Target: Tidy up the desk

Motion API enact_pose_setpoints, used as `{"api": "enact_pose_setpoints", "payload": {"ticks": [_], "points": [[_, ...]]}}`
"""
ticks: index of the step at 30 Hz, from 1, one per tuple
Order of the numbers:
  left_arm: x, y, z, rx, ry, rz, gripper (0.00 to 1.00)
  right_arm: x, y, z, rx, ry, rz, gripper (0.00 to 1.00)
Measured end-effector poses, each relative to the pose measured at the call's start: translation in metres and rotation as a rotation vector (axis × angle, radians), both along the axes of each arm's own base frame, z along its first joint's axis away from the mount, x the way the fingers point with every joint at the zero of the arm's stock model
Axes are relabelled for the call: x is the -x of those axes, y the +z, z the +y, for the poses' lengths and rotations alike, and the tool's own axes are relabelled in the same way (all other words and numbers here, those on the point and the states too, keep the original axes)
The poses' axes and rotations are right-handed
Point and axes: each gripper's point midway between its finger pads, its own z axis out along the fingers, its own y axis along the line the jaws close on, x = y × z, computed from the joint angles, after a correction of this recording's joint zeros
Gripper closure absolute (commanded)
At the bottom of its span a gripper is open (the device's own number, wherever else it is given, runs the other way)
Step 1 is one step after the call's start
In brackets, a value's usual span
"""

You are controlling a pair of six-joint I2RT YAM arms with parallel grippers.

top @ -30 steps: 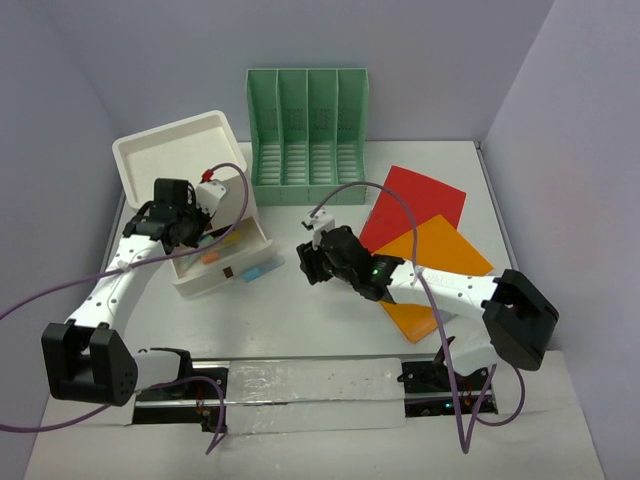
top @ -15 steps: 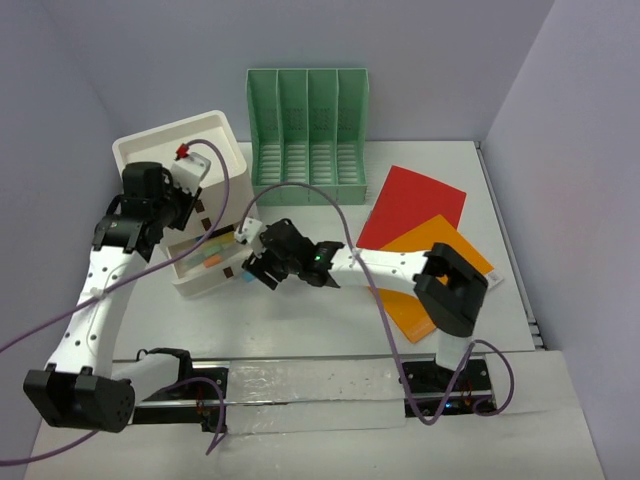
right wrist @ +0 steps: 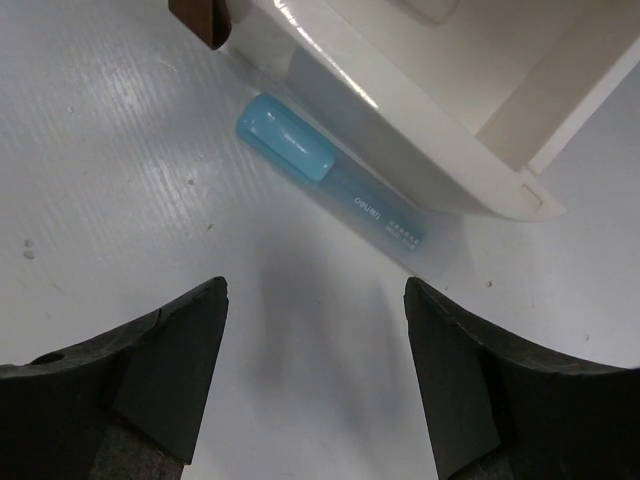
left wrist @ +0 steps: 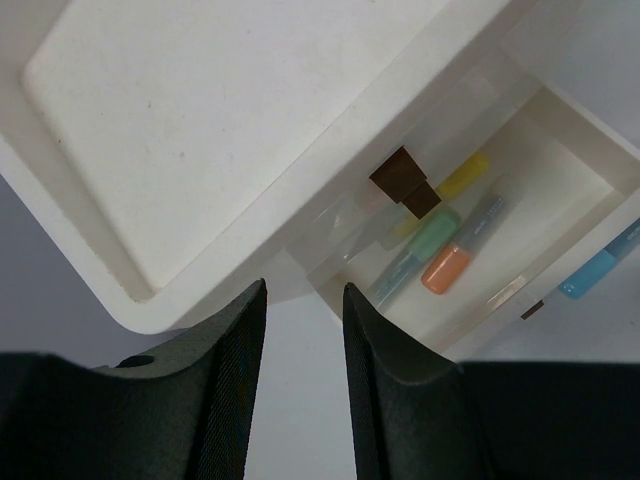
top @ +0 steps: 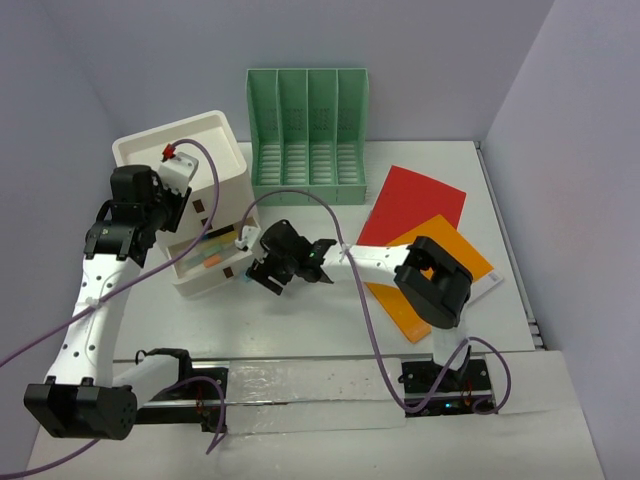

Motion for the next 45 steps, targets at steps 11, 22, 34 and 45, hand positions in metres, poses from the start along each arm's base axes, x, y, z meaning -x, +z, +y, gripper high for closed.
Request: {"api": "enact_pose_setpoints", "payload": {"ticks": [11, 22, 34, 45], "points": [[0.0, 0.0, -0.002, 0.008, -0.008, 0.001, 0.57, -0.029, -0.014, -0.011, -0.019, -0.05, 0.047, 0.22], [0.0, -0.001, -0.002, 0.007, -0.01, 0.004, 0.57, -0.028, -0.04, 0.0, -0.003, -0.014, 0.097, 0.26], [0.002, -0.005, -0.001, 0.003, -0.009, 0.014, 0.57, 0.017, -0.042, -0.025, 0.025, 0.035, 0.101, 0.28], [0.002, -0.005, 0.0, -0.009, -0.017, 0.016, 0.57, 0.012, -0.038, -0.019, 0.068, -0.019, 0.038, 0.27]]}}
